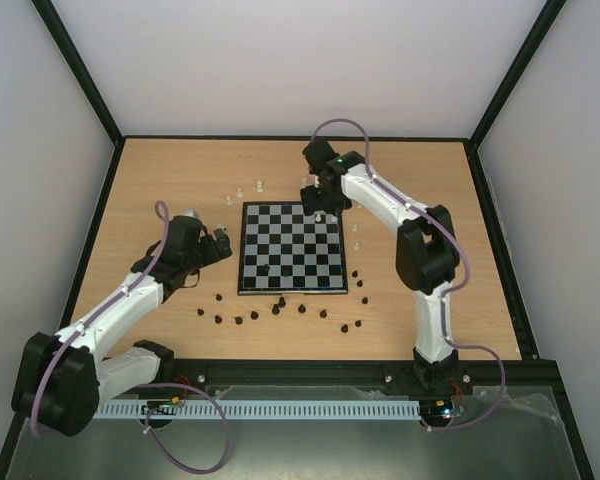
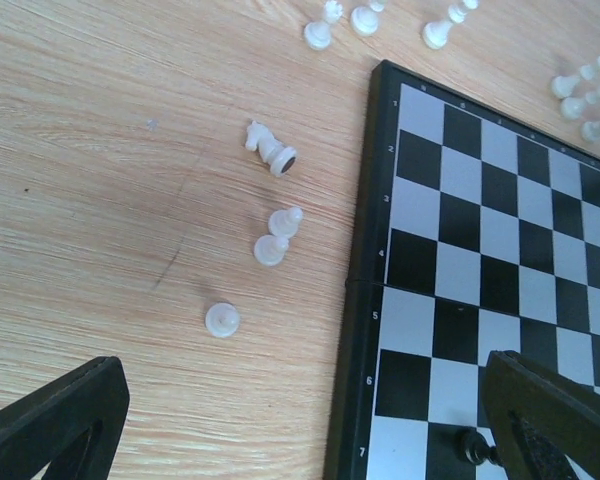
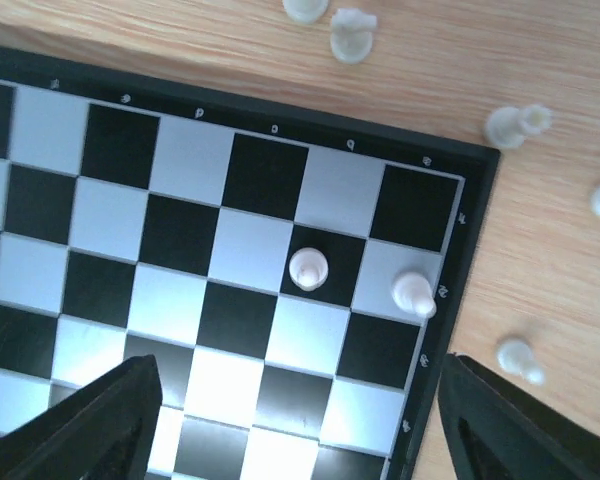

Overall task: Set up the chess pieces on the board
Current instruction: Place the chess piece on the chessboard, then pick up the chess piece at the center of the board.

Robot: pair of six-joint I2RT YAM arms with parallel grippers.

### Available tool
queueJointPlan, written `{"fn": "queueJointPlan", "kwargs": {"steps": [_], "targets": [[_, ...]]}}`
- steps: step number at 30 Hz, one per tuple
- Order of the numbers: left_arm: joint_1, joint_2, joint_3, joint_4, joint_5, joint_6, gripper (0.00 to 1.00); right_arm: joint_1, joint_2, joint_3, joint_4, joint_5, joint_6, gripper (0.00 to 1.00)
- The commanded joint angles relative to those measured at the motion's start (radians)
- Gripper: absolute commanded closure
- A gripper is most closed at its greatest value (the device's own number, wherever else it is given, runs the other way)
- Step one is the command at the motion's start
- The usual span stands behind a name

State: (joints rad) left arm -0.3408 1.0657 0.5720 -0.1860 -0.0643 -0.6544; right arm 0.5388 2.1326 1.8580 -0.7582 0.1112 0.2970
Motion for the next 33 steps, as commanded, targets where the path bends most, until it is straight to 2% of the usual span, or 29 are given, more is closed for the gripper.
{"fn": "queueJointPlan", "kwargs": {"steps": [1, 7, 11, 13, 17, 22, 33], "targets": [[0.021, 0.065, 0.075, -0.035, -0.007, 0.009, 0.01, 0.011, -0.17, -0.123, 0.035, -0.037, 0.011, 0.21], [0.024, 0.195, 0.185, -0.112, -0.031, 0.02, 0.0, 0.033, -0.352, -0.35, 0.149, -0.091, 0.04, 0.24], [0.025, 0.219, 0.198, -0.14, -0.066, 0.021, 0.02, 0.046, -0.435, -0.465, 0.201, -0.109, 0.048, 0.27], [0.027, 0.228, 0.198, -0.152, -0.08, 0.021, 0.07, 0.054, -0.467, -0.507, 0.216, -0.116, 0.05, 0.28], [0.027, 0.252, 0.193, -0.16, -0.091, 0.016, 0.25, 0.066, -0.502, -0.532, 0.236, -0.127, 0.053, 0.31], [0.027, 0.3, 0.16, -0.129, -0.07, 0.01, 0.42, 0.083, -0.494, -0.54, 0.253, -0.145, 0.058, 0.33], [0.03, 0.434, 0.167, -0.065, -0.055, 0.04, 0.61, 0.09, -0.479, -0.538, 0.252, -0.126, 0.054, 0.33]]}}
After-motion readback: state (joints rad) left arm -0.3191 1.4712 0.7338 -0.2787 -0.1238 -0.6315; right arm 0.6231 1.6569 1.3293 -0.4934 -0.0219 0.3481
